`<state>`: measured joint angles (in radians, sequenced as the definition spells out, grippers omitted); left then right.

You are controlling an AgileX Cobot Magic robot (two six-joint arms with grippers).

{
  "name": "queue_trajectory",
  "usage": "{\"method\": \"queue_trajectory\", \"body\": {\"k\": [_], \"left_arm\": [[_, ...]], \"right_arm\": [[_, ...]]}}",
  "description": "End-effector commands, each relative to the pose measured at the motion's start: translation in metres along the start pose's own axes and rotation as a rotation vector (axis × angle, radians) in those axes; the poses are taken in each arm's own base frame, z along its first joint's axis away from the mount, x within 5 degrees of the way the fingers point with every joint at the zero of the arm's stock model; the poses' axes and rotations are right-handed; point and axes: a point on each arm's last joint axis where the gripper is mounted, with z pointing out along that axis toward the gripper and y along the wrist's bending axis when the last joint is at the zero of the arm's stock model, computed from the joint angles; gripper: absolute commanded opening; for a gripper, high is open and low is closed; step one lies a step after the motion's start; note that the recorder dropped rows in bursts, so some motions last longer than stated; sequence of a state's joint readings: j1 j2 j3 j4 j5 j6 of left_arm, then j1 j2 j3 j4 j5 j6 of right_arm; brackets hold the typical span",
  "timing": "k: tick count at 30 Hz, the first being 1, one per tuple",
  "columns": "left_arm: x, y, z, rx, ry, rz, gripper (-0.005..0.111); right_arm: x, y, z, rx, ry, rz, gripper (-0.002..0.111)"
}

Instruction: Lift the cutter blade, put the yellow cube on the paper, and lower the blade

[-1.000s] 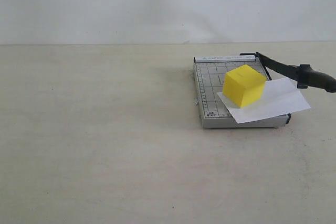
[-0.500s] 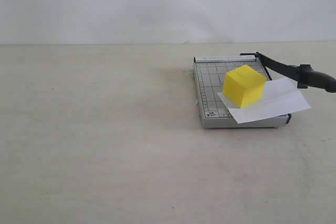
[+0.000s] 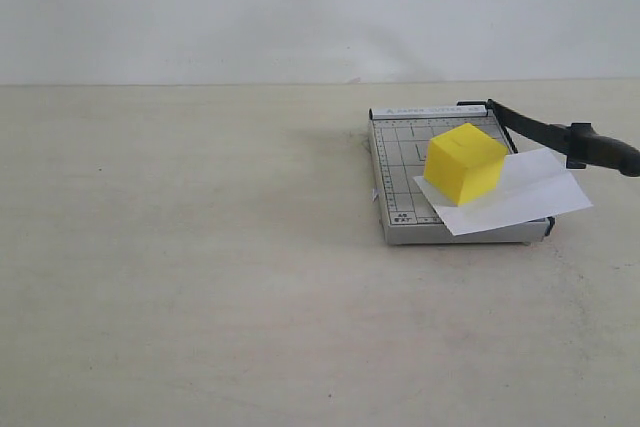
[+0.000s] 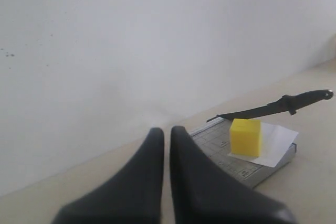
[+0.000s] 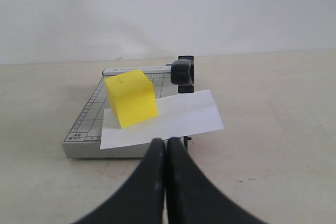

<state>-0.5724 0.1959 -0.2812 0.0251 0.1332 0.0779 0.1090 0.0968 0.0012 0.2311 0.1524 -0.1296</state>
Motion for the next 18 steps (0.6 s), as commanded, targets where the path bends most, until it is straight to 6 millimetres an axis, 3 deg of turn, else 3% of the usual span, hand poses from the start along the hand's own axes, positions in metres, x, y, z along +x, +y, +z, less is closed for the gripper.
{"method": "queue_trajectory", "body": {"k": [1, 11, 18], "left_arm": [[0.030, 0.000, -0.012, -0.060, -0.027, -0.018, 0.004], [0.077, -0.003, -0.011, -0.081, 0.028, -0.018, 0.004], [0.076, -0.003, -0.011, -0.082, 0.019, -0.014, 0.004]], "right_arm": [[-0.001, 0.000, -0.001, -0.001, -0.013, -0.004, 0.000], [-0.001, 0.000, -0.001, -0.001, -0.013, -0.004, 0.000], [-0.001, 0.000, -0.001, -0.001, -0.013, -0.004, 0.000]]}}
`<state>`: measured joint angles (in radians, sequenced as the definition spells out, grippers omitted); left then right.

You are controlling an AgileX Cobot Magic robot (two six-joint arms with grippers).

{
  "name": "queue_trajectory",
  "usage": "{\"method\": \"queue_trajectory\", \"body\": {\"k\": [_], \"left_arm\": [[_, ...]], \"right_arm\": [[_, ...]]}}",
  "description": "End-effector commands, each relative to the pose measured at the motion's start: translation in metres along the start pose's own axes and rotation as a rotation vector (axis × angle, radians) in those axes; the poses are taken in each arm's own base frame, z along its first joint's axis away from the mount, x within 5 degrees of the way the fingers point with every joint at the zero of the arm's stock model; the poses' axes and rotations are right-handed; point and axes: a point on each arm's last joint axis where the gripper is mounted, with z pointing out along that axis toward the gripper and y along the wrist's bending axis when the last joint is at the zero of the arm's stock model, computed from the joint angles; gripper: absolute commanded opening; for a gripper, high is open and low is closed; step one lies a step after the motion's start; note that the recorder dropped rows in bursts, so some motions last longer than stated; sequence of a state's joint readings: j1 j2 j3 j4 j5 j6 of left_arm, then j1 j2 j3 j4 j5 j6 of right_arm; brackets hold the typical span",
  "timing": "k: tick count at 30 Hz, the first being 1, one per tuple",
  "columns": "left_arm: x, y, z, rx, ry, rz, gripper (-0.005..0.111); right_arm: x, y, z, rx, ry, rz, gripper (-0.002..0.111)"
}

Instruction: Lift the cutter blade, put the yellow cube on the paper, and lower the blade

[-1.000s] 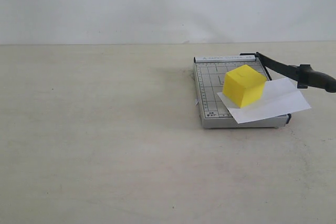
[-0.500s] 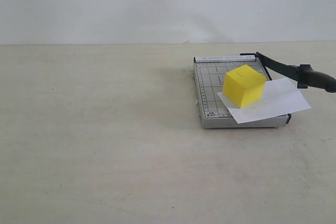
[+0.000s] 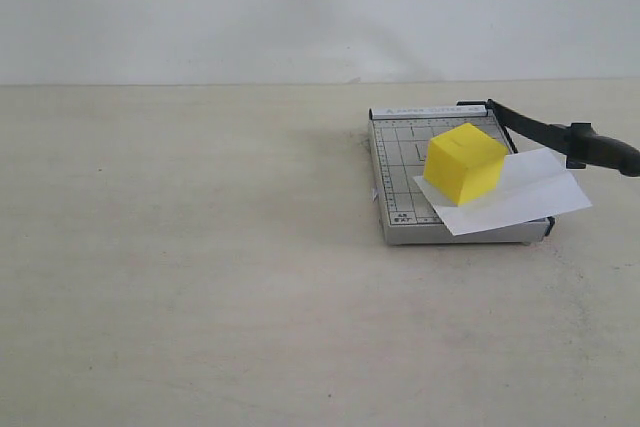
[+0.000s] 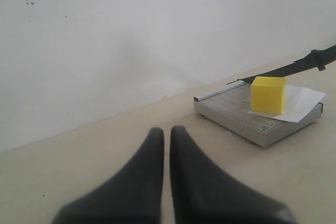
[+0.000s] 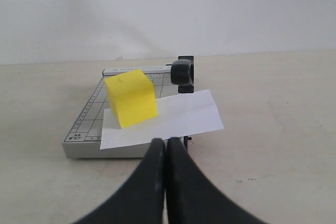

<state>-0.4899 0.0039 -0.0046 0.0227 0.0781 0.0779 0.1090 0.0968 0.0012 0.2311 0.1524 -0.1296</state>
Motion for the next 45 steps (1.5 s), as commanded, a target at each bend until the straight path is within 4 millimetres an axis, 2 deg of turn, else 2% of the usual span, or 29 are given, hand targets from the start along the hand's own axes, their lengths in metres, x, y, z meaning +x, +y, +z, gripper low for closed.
{"method": "queue_trajectory", "body": {"k": [1, 40, 45], "left_arm": [[0.000, 0.000, 0.000, -0.004, -0.018, -0.015, 0.004], [-0.001, 0.000, 0.000, -0.004, -0.020, -0.015, 0.004], [-0.001, 0.000, 0.000, -0.004, -0.020, -0.015, 0.004]], "right_arm": [[-0.001, 0.000, -0.001, -0.001, -0.013, -0.004, 0.000], [-0.003, 0.000, -0.001, 0.001, -0.030, -0.004, 0.000], [-0.013, -0.001, -0.001, 0.005, -0.146, 0.151, 0.000]]}}
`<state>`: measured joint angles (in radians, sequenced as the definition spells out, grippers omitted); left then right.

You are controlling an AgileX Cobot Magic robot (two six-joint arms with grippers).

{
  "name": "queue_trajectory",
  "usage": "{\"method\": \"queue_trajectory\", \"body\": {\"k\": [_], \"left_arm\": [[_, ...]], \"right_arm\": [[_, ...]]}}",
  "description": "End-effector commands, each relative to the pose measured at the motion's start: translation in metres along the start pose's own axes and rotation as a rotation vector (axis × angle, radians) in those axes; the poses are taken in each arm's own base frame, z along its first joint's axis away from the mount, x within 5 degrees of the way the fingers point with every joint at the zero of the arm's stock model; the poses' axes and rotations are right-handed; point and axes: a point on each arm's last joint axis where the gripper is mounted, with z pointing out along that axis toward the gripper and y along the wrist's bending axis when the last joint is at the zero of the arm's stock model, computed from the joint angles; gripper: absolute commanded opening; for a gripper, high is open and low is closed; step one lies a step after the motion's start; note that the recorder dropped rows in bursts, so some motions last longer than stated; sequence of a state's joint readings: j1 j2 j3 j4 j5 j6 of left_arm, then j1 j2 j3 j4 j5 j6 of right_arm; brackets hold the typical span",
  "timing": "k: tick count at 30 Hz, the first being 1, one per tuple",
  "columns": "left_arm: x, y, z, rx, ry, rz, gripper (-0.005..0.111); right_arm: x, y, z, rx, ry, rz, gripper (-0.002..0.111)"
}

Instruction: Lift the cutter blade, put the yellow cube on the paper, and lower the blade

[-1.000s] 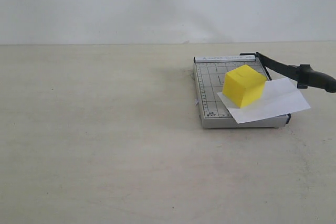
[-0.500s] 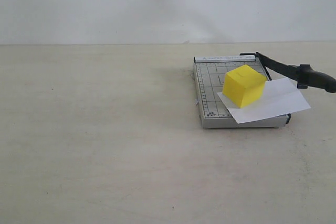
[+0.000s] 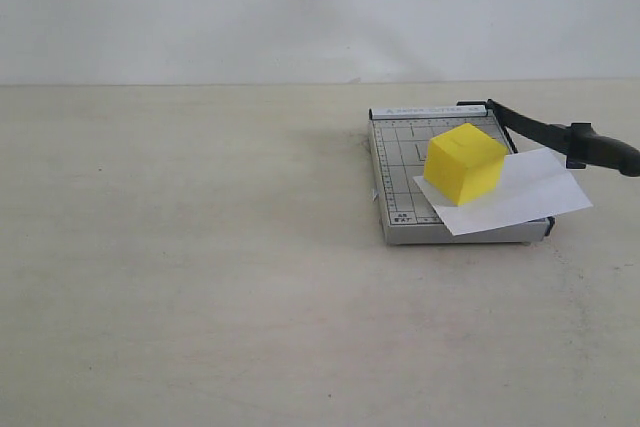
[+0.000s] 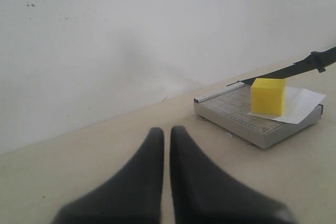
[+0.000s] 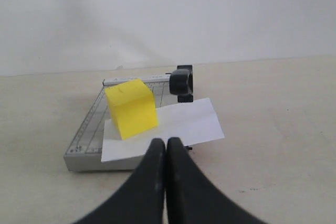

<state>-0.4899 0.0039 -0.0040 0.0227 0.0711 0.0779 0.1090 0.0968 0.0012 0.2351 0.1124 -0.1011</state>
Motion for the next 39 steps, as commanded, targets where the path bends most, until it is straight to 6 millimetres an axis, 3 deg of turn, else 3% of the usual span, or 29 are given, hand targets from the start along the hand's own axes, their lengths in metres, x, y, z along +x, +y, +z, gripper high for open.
{"method": "queue_trajectory", "body": {"k": [1, 11, 17, 19, 22, 25, 26, 28, 30, 35, 37, 39], "left_arm": [[0.000, 0.000, 0.000, -0.004, -0.014, -0.015, 0.004], [0.000, 0.000, 0.000, -0.004, -0.014, -0.015, 0.004], [0.000, 0.000, 0.000, -0.004, -0.014, -0.015, 0.004], [0.000, 0.000, 0.000, -0.004, -0.014, -0.015, 0.004], [0.000, 0.000, 0.000, -0.004, -0.014, -0.015, 0.004], [0.000, 0.000, 0.000, -0.004, -0.018, -0.015, 0.004], [0.000, 0.000, 0.000, -0.004, -0.018, -0.015, 0.004], [0.000, 0.000, 0.000, -0.004, -0.018, -0.015, 0.004], [0.000, 0.000, 0.000, -0.004, -0.018, -0.015, 0.004], [0.000, 0.000, 0.000, -0.004, -0.018, -0.015, 0.004], [0.000, 0.000, 0.000, -0.004, -0.018, -0.015, 0.004], [0.000, 0.000, 0.000, -0.004, -0.018, -0.015, 0.004]], "right_arm": [[-0.011, -0.001, -0.001, 0.000, -0.119, 0.150, 0.000], [-0.013, -0.001, -0.001, -0.019, -0.145, 0.424, 0.000], [-0.013, -0.001, -0.002, -0.016, -0.125, 0.390, 0.000], [-0.023, 0.003, -0.004, -0.026, -0.092, 0.368, 0.001], [-0.039, 0.008, -0.010, -0.041, -0.053, 0.272, 0.010], [-0.073, 0.015, -0.020, -0.068, -0.068, 0.217, 0.046], [-0.079, 0.016, -0.020, -0.069, -0.041, 0.225, 0.051], [-0.091, 0.020, -0.010, -0.054, 0.108, 0.236, 0.054], [-0.107, 0.022, 0.012, -0.005, 0.343, 0.223, 0.054], [-0.170, 0.027, 0.104, -0.003, 0.739, -0.041, 0.054], [-0.178, 0.027, 0.142, -0.031, 0.932, -0.121, 0.054], [-0.181, 0.025, 0.167, -0.055, 1.044, -0.185, 0.054]]}}
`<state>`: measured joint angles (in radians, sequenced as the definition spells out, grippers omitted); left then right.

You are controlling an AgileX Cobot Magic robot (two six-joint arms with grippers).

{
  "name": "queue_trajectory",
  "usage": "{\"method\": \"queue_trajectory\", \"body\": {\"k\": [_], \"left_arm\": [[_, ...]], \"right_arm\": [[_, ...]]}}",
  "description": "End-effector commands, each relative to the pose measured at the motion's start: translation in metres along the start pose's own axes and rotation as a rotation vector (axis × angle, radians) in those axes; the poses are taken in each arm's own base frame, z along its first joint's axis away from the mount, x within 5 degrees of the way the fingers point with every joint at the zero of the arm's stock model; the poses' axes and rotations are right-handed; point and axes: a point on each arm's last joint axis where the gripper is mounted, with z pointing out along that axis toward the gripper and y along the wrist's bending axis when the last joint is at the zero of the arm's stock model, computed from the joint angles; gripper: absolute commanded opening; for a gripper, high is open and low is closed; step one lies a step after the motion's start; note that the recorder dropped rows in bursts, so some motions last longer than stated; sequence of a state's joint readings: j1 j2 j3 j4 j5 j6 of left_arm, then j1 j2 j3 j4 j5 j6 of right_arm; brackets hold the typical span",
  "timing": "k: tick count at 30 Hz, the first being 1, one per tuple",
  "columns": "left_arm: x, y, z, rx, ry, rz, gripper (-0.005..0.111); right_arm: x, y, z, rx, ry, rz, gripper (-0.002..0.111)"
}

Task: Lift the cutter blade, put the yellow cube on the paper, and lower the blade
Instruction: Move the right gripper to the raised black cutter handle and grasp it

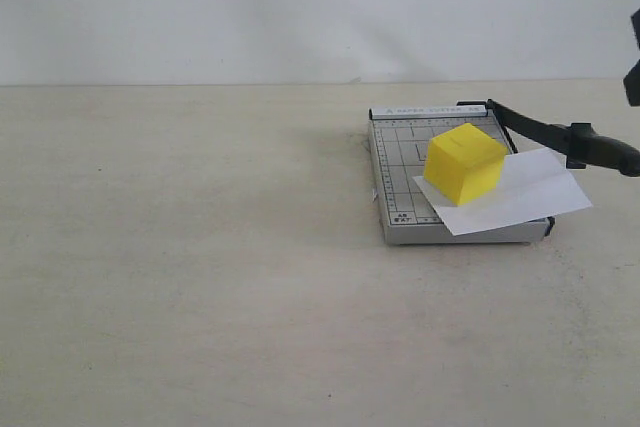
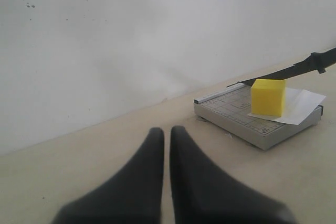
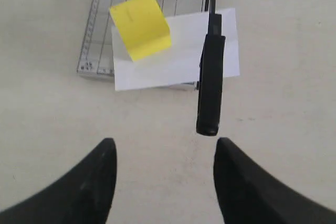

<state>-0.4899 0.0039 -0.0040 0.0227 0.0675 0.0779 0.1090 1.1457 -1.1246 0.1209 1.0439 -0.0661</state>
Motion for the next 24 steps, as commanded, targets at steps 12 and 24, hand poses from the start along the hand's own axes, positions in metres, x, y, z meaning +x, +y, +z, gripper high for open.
{"method": "queue_trajectory", "body": {"k": [12, 24], "left_arm": [[0.000, 0.000, 0.000, -0.004, -0.014, -0.015, 0.004], [0.000, 0.000, 0.000, -0.001, -0.014, -0.015, 0.004]], "right_arm": [[-0.045, -0.021, 0.072, 0.110, 0.330, -0.186, 0.054], [-0.043, -0.023, 0.111, 0.077, 0.436, -0.172, 0.054]]}}
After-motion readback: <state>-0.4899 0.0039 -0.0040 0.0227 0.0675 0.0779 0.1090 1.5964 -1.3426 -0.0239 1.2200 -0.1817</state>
